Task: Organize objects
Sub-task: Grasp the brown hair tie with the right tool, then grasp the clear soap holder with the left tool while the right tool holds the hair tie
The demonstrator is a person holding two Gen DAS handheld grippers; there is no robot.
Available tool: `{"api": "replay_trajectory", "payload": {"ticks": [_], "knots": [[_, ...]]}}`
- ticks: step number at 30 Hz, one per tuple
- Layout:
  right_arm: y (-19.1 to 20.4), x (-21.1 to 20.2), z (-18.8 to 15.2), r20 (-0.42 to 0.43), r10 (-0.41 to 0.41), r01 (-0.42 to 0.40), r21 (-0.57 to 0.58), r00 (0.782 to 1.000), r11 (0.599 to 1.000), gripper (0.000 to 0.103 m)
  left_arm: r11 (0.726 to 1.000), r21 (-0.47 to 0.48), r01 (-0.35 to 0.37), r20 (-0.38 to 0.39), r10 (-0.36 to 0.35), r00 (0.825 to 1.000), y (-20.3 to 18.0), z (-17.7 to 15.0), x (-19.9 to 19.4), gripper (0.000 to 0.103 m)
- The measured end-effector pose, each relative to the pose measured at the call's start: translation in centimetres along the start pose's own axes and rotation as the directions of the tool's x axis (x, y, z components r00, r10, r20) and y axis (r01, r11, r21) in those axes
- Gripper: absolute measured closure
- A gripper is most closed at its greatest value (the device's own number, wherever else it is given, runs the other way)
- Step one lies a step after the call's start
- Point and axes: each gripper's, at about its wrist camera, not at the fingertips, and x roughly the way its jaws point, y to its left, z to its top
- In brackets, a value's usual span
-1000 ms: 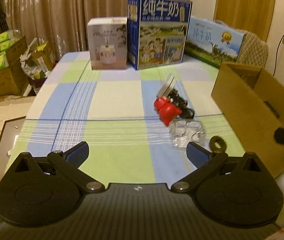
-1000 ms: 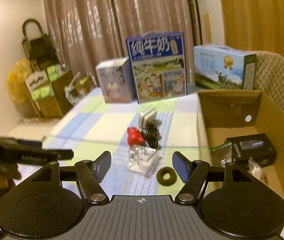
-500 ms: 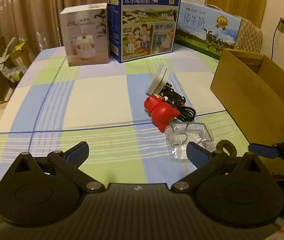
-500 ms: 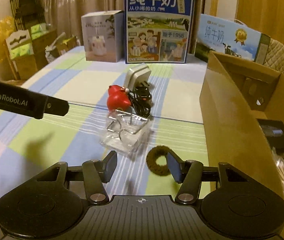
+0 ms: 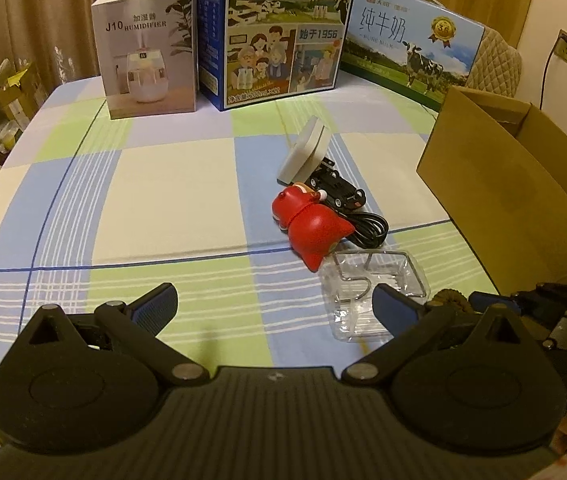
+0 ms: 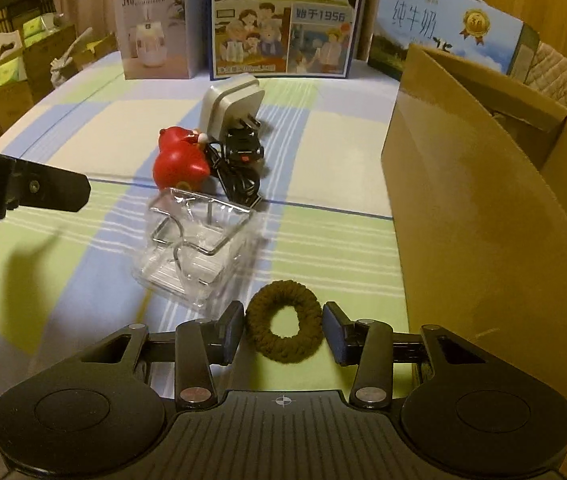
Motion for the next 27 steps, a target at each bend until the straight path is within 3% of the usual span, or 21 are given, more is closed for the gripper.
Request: {"api": "replay_trajectory", "payload": {"ticks": [3,5,9,13,15,17,18,24,27], "knots": [[0.0,0.4,0.2,-0.01,0.011,-0.011,0.006,1.0,1.0,0.067,1.0,0.003,-0.002,-0.007,0.002,1.0,0.0,-0.1,0.2,0.001],[0.0,0.7,0.4,-0.015,0.014,-0.014,-0.004,1.0,1.0,0.086,1.0,-0.002,-0.005,-0.012,0.005,1.0,0.2,-0.2,0.2,0.001],[-0.2,0.9,0.9,-0.008,0.045,-0.045,0.011,0.999,0.999,0.089,1.0,-0.018,-0.004,-0.018,0.003,1.0,0.8,-0.4,0.4,0.001],[0.0,1.0,1.5,0.017,0.135,-0.136,0.036,0.991,0.99,0.09,1.0,-0.027,0.009,-0.01,-0.009,1.0,1.2,-0.3,0.4,0.001],[0.8,1.1,1.7,0.018,0.225,-0.225,0.009,0.974,0.974,0.09,0.999,-0.034,0.02,-0.004,-0.02,1.0,1.5,-0.2,0.4,0.001],[1.7,1.0,1.7,0.009,0.335,-0.335,-0.017,0.942,0.942,0.09,0.999,-0.037,0.028,0.002,-0.028,1.0,1.6,0.0,0.5,0.001],[2.1,0.8,1.7,0.006,0.35,-0.35,-0.034,0.937,0.936,0.09,0.999,-0.037,0.033,0.003,-0.033,0.999,1.6,0.0,0.6,0.001],[0.7,1.1,1.7,-0.017,0.236,-0.236,0.016,0.972,0.972,0.09,0.998,0.023,0.051,-0.006,-0.051,0.999,1.2,0.1,1.8,0.001],[-0.8,1.2,1.6,-0.024,0.215,-0.213,0.047,0.976,0.976,0.09,0.994,0.081,0.07,-0.004,-0.07,0.998,0.7,0.2,2.6,0.001]]}}
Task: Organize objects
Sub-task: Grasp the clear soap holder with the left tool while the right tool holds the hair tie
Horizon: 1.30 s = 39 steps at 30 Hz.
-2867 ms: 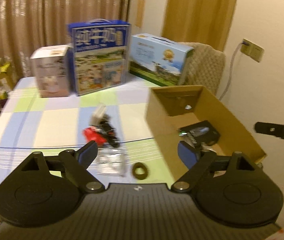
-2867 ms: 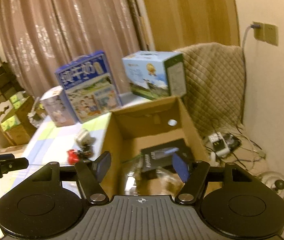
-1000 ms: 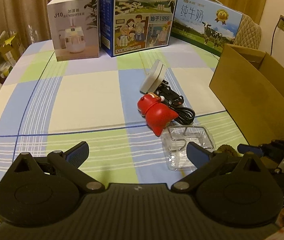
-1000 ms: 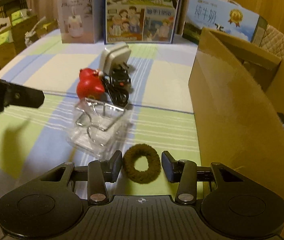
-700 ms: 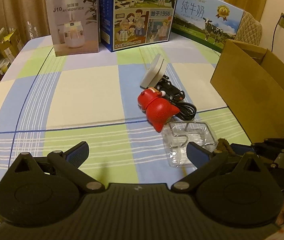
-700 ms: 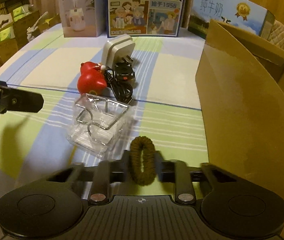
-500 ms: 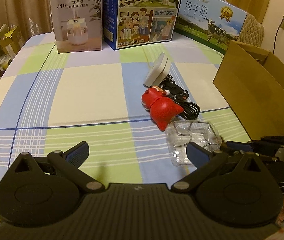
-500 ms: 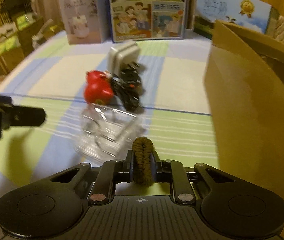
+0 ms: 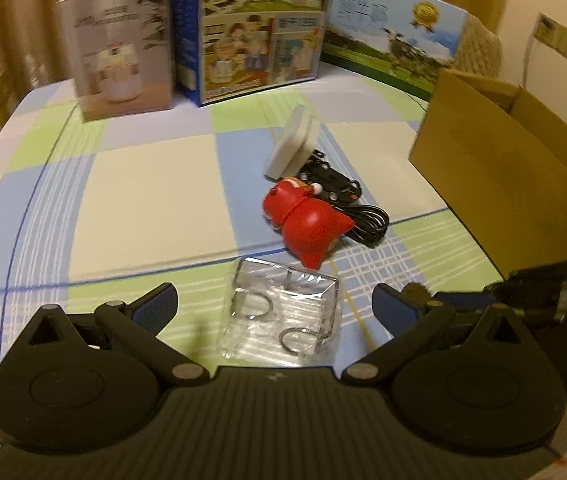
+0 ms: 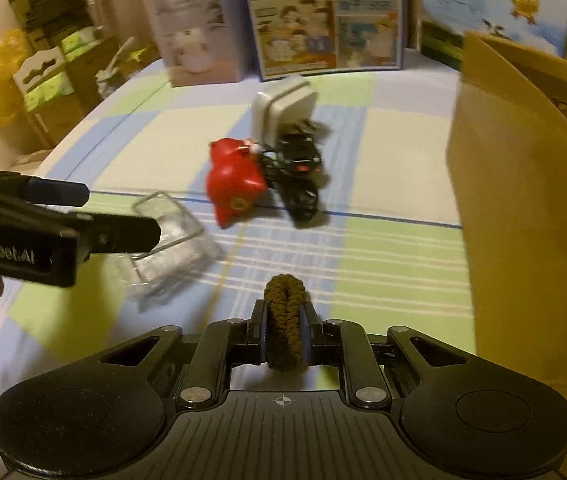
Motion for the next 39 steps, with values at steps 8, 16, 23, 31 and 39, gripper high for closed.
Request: {"api": "replay_trajectory", "payload": {"ticks": [8,16,23,31,39], "knots": [[-0.1,-0.1,0.2,-0.004,-0.005,0.005,0.011,1.0,1.0,0.09,0.993,0.108,0.038,-0.009,-0.037,0.999,-1.0,-0.1,2.6,0.015],[-0.3,0.1,0.4,-0.007,0.007,-0.007,0.043,1.0,0.999,0.09,0.988,0.152,0.02,-0.038,-0.014,0.999,-1.1,-0.3,3.5,0.033],[-0.1,-0.1,0.6,-0.006,0.015,-0.015,0.047,1.0,0.999,0.09,0.994,0.108,0.033,-0.059,-0.026,0.998,-0.9,-0.2,3.2,0.039],[0.2,-0.1,0.9,0.001,0.021,-0.021,0.054,1.0,0.998,0.09,0.999,0.042,0.01,-0.09,-0.006,0.996,-0.5,-0.4,2.5,0.04],[0.6,-0.2,1.1,0.01,0.028,-0.029,0.055,1.0,0.998,0.09,1.0,0.02,0.013,-0.07,-0.012,0.997,-0.9,-0.1,1.6,0.04]]}}
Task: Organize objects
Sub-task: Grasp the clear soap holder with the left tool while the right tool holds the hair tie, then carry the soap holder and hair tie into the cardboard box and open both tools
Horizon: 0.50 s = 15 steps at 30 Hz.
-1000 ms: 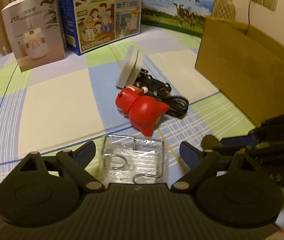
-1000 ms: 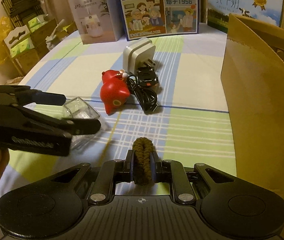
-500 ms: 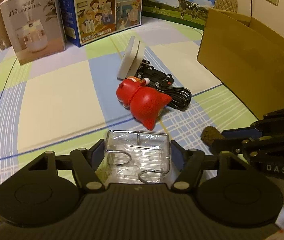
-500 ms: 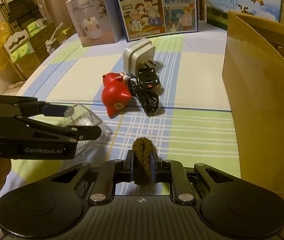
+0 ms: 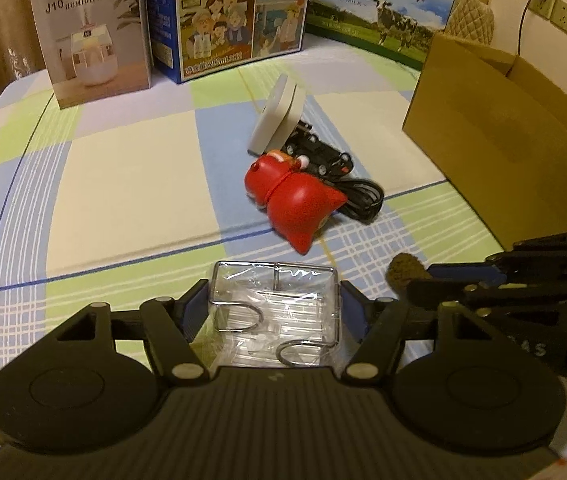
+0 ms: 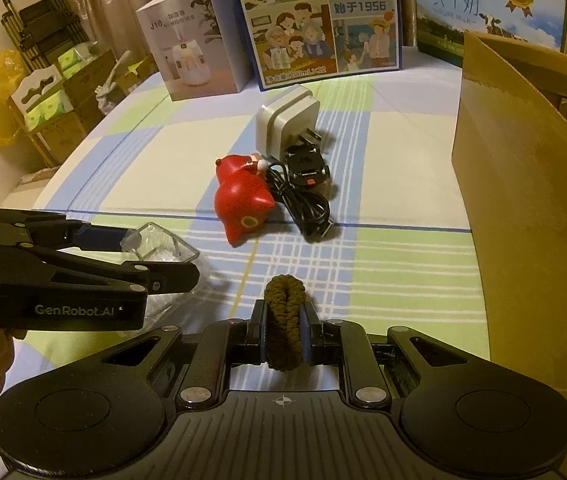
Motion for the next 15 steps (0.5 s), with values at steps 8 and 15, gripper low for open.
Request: {"api": "replay_trajectory", "payload": {"ticks": [8,15], "knots": [[0.2,-1.6,0.8,0.058,-0.018,0.017,0.014,0.998,1.0,0.09,0.999,-0.048,-0.026,0.037,0.028,0.999,0.1,0.1,-1.7,0.04],[1.3,-4.1,1.5,0.118,-0.014,0.015,-0.003,0.993,1.0,0.09,0.996,-0.081,-0.04,0.083,0.047,0.995,-0.2,-0.1,-4.7,0.04]]}}
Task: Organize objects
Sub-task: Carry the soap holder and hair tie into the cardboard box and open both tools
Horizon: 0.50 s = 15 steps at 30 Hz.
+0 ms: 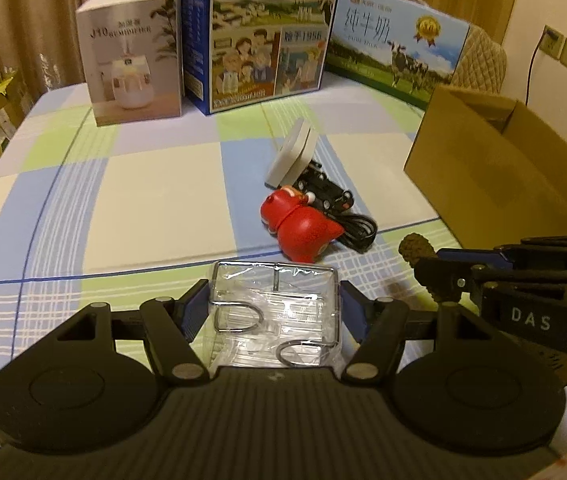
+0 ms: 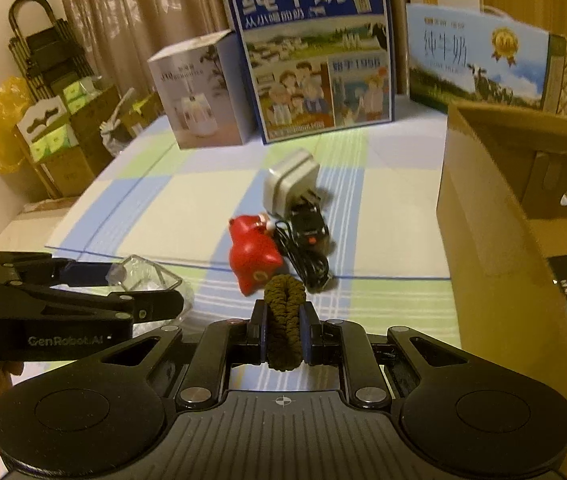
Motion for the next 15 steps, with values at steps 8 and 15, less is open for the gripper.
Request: {"api": "replay_trajectory", "payload": {"ticks": [8,15], "knots": [[0.2,-2.8,0.2,0.037,-0.009,0.009,-0.001,0.999,1.0,0.09,0.998,-0.055,-0.015,0.02,0.016,1.0,-0.3,-1.3,-2.9,0.04],[0.2,-4.7,0.0,0.05,-0.027,0.027,-0.003,0.998,1.0,0.09,0.997,-0.072,-0.003,0.039,0.006,0.999,-1.2,-2.4,-4.9,0.04]]}}
